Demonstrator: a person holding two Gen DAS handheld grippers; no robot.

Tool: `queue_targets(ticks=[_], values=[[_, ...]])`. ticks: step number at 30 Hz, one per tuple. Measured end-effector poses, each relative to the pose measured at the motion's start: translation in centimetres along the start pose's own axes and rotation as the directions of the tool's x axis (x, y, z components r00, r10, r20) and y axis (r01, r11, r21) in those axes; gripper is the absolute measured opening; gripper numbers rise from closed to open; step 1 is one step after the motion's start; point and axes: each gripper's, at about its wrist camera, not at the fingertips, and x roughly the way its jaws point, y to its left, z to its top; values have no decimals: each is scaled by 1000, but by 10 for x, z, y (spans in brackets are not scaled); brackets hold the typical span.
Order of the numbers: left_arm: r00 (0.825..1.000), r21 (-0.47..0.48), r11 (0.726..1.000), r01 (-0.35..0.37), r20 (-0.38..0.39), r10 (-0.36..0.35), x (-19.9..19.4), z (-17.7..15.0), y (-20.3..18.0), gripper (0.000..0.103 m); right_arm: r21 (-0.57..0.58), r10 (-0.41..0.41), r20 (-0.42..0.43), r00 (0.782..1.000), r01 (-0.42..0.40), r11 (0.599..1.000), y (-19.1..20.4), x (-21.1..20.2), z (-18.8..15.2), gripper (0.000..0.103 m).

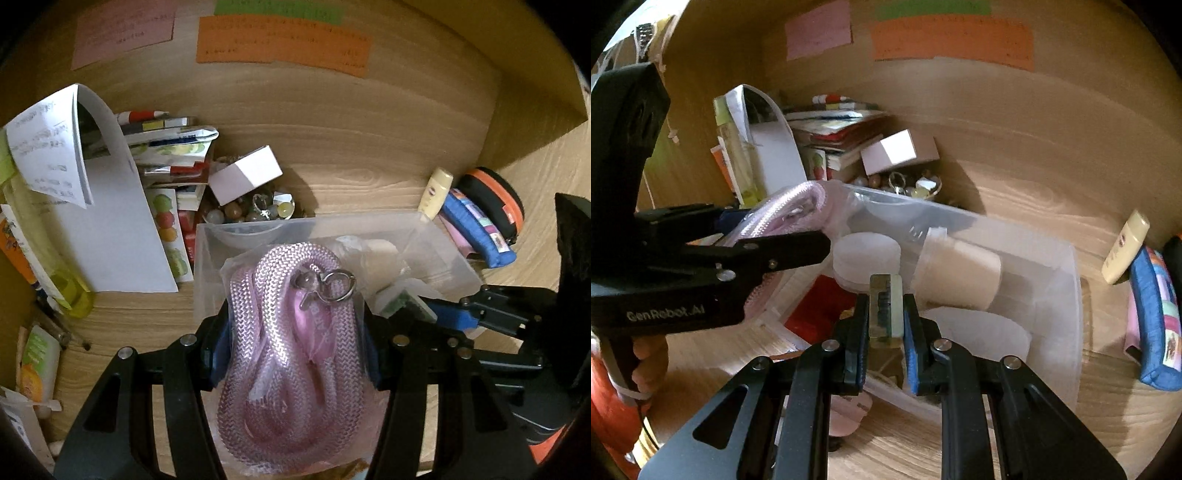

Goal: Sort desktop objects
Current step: 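Carry the rope bag and small bottle into the clear box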

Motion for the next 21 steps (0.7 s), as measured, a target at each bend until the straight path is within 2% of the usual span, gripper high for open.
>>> queue_targets(ticks=[9, 15, 21], values=[[1000, 29, 999, -17, 4, 17, 5, -3, -3, 58, 9, -13, -31, 999, 14, 1000, -3, 10, 0, 15], [999, 47, 998, -45, 11, 44, 8, -6, -5, 59, 6, -26, -22, 999, 26, 1000, -1, 9, -2, 15], [1000, 21, 1000, -23, -2, 23, 7, -5, 1, 59, 14, -17, -20, 1000, 17, 1000, -2, 9, 1, 18]])
